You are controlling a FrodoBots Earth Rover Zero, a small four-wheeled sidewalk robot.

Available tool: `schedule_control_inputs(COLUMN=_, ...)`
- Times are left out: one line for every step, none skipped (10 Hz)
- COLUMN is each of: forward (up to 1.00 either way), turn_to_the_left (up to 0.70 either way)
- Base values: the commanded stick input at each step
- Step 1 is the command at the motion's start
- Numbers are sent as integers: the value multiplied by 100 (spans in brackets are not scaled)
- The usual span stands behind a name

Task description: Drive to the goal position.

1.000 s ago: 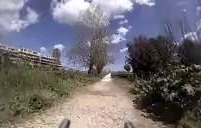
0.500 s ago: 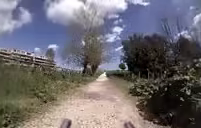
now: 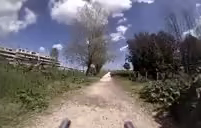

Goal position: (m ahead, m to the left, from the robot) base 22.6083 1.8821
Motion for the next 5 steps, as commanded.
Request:
schedule_control_inputs(forward=85, turn_to_the_left=-13)
schedule_control_inputs(forward=85, turn_to_the_left=0)
schedule_control_inputs(forward=85, turn_to_the_left=0)
schedule_control_inputs(forward=85, turn_to_the_left=0)
schedule_control_inputs(forward=85, turn_to_the_left=0)
